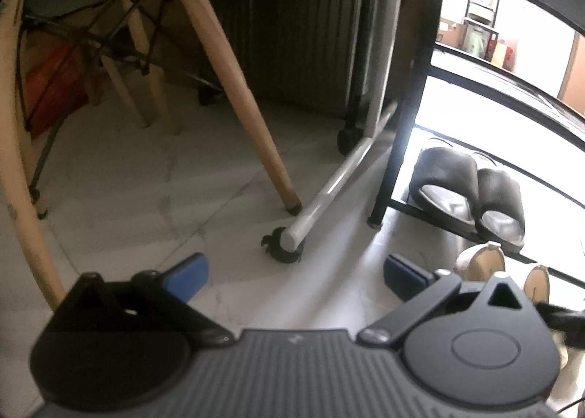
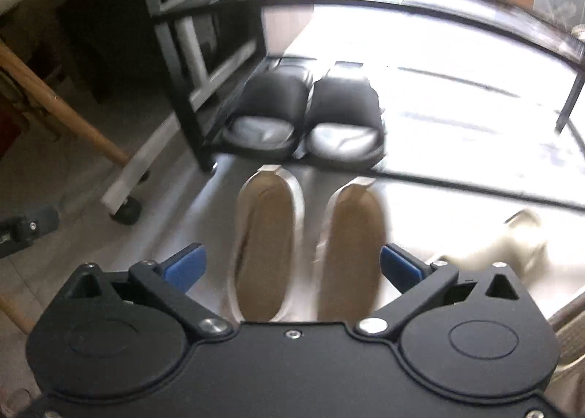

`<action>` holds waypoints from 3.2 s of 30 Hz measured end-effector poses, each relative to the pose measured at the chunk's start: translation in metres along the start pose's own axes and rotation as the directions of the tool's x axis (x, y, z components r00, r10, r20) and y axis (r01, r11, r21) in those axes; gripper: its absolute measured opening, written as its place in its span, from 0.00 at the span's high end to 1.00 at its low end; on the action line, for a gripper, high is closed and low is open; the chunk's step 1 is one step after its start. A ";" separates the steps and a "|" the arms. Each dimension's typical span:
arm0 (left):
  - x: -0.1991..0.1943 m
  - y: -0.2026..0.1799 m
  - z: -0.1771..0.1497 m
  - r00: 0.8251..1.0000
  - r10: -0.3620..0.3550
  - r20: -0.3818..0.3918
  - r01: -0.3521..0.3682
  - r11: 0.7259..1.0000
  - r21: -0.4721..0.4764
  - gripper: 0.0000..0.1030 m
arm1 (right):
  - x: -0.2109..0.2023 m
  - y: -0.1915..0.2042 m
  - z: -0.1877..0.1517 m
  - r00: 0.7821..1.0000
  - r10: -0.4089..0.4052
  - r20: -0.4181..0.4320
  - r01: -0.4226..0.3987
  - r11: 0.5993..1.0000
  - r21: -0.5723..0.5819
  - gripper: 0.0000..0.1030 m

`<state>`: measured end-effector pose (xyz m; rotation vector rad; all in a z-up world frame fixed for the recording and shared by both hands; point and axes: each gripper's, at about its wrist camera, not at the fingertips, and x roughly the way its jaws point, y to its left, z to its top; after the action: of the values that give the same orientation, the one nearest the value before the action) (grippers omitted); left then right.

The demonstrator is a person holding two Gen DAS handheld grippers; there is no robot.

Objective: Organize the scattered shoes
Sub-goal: 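Grasp both white shoes' heels together with the right gripper, then lift the shoe pair with the right gripper onto the rack's lower shelf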

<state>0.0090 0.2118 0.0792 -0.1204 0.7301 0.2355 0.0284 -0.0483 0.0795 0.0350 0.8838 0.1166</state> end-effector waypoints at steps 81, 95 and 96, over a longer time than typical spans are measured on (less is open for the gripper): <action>0.029 -0.041 -0.009 0.992 0.068 -0.108 -0.053 0.989 0.139 0.01 | 0.168 0.020 0.000 0.987 -0.106 0.122 0.116 0.990 -0.076 0.47; 0.027 -0.042 -0.010 0.991 0.073 -0.108 -0.056 0.987 0.149 0.01 | 0.164 0.032 -0.014 0.973 -0.117 0.201 0.153 0.972 -0.177 0.80; 0.027 -0.043 -0.010 0.992 0.070 -0.108 -0.054 0.987 0.150 0.01 | 0.164 0.034 -0.015 0.970 -0.126 0.209 0.166 0.969 -0.185 0.78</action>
<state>0.0326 0.1733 0.0547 0.0293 0.8620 0.2352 0.1172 0.0039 -0.0534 -0.2047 0.6711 0.0623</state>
